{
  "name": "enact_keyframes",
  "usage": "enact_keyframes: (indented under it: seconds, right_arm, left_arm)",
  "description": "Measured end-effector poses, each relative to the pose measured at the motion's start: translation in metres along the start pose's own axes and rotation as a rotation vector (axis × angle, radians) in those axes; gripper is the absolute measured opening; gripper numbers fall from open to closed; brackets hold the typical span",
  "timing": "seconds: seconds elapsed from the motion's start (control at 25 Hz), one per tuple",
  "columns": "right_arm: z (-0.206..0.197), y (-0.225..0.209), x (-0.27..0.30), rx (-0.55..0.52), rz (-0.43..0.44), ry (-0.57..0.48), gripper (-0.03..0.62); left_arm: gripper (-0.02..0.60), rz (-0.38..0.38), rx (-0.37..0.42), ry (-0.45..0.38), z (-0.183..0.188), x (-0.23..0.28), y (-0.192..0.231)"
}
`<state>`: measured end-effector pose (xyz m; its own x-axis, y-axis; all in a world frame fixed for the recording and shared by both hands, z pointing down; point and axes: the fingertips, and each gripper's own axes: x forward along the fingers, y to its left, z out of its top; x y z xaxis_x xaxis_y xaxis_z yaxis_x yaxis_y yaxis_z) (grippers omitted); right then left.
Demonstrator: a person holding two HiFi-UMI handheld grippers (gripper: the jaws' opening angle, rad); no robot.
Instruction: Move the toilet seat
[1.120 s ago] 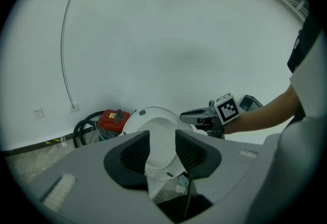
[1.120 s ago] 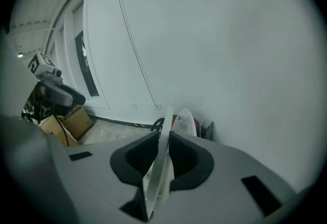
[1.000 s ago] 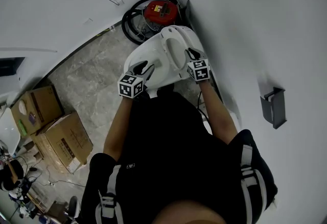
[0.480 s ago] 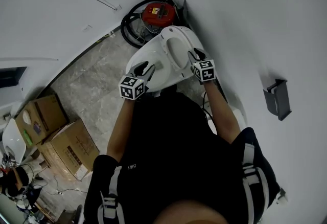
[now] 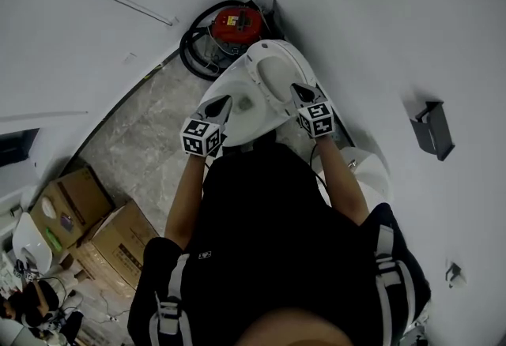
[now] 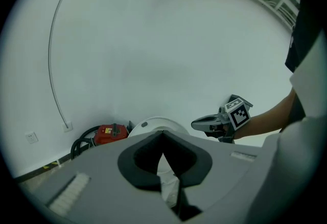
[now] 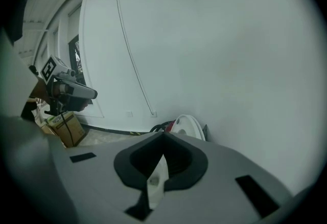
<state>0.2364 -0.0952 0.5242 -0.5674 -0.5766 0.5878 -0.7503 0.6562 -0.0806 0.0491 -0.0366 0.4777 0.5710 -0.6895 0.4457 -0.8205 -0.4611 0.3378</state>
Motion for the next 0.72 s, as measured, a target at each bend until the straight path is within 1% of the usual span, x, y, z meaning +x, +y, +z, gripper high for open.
enact_keyframes:
  seconds: [0.16,0.24,0.44,0.72]
  right_arm:
    - [0.006,0.02,-0.007,0.016,-0.04,-0.03,0.002]
    - [0.01,0.028,-0.01,0.022,-0.062,-0.043,0.002]
    - [0.014,0.046,-0.015,0.045,-0.119,-0.064,0.002]
    - [0.0,0.067,-0.027,0.081,-0.187,-0.061,0.002]
  left_arm:
    - [0.0,-0.028,0.073,0.016,0.007,-0.01,0.009]
    - [0.0,-0.046,0.096,0.021,0.009,-0.014,0.014]
    - [0.0,-0.089,0.129,0.016,0.016,-0.023,0.028]
    - [0.0,-0.137,0.156,0.019,0.014,-0.036,0.034]
